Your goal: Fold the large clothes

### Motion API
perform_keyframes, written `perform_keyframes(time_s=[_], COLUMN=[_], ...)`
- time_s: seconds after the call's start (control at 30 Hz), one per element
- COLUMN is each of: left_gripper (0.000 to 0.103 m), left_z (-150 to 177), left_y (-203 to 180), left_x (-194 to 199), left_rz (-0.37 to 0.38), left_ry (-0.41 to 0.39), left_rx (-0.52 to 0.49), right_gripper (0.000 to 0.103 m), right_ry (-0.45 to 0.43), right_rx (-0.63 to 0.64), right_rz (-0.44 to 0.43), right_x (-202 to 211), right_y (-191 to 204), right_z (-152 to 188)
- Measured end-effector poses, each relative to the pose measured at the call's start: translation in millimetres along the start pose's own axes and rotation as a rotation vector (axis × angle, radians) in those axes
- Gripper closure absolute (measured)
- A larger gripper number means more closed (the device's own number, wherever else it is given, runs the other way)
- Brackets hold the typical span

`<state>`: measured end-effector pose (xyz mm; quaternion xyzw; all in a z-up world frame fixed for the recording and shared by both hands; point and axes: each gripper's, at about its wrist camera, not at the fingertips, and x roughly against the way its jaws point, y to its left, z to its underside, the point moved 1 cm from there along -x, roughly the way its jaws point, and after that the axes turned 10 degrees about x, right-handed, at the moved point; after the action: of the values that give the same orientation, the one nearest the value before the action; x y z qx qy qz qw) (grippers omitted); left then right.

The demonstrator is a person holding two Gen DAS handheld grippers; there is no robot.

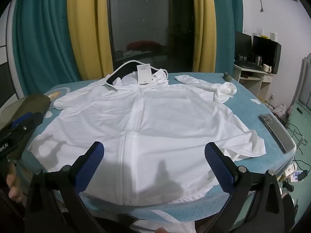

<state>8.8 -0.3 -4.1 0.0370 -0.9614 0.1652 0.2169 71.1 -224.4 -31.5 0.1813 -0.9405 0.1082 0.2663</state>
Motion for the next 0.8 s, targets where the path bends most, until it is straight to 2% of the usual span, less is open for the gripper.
perform_keyframes(time_s=[0.27, 0.43, 0.57, 0.8], left_gripper=[0.024, 0.024, 0.024, 0.024], left_z=[-1.9, -2.7, -0.4, 1.1], left_y=[2.5, 0.3, 2.0, 3.1], left_x=[-0.3, -1.1, 2.8, -5.0], left_rz=[-0.007, 0.019, 0.004, 0.007], left_ry=[-0.001, 0.01, -0.019, 0.01], left_rx=[-0.003, 0.015, 0.029, 0.044], right_gripper=[0.001, 0.001, 0.001, 0.001], right_ry=[0.005, 0.006, 0.013, 0.017], right_rx=[-0.011, -0.014, -0.014, -0.015], right_rz=[-0.008, -0.014, -0.015, -0.017], right_x=[-1.3, -1.5, -3.0, -5.5], right_y=[0.8, -0.2, -0.4, -1.8], right_z=[0.4, 1.2, -0.1, -1.0])
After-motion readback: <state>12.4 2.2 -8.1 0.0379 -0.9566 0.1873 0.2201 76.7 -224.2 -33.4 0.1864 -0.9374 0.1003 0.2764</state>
